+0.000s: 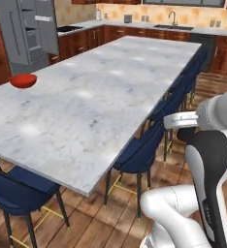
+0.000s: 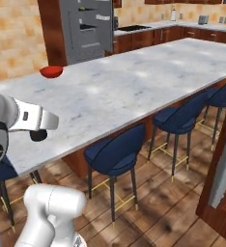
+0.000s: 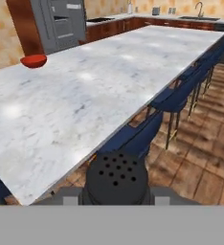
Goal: Retrieve the bottle and the shaker from the cabinet and place them next to the mixing bowl on the counter. Then add garlic from the fridge to the mixing bowl.
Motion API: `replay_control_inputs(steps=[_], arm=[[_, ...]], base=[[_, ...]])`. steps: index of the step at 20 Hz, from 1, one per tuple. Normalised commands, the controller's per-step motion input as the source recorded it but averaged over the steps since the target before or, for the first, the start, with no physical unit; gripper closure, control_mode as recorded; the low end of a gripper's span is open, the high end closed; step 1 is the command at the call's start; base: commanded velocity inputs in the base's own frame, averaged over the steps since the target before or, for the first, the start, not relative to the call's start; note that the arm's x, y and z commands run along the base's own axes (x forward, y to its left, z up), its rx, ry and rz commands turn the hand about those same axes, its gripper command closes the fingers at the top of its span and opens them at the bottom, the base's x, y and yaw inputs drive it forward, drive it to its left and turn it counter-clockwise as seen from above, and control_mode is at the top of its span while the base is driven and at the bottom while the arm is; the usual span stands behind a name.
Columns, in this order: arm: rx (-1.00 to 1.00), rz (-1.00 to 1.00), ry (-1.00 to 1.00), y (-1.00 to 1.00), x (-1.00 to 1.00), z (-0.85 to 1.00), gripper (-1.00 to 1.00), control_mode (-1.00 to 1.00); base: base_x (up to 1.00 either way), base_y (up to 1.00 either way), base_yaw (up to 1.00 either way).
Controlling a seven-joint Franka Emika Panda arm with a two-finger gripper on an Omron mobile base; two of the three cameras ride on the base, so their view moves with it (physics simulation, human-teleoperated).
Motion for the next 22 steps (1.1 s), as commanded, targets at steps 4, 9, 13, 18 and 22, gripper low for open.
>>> replay_control_inputs(steps=[4,9,13,18,22], arm=[[0.00,0.00,0.00,0.00,0.00,0.00,1.00,1.00],[0.00,0.00,0.00,0.00,0.00,0.00,1.00,1.00],[0.00,0.00,0.00,0.00,0.00,0.00,1.00,1.00],[0.00,0.00,0.00,0.00,0.00,0.00,1.00,1.00],[0.00,0.00,0.00,0.00,0.00,0.00,1.00,1.00]], base=[[-0.34,1.00,-0.02],[0.02,1.00,-0.22],[0.34,1.00,-0.31],[-0.51,1.00,-0.39],[-0.31,1.00,-0.45]])
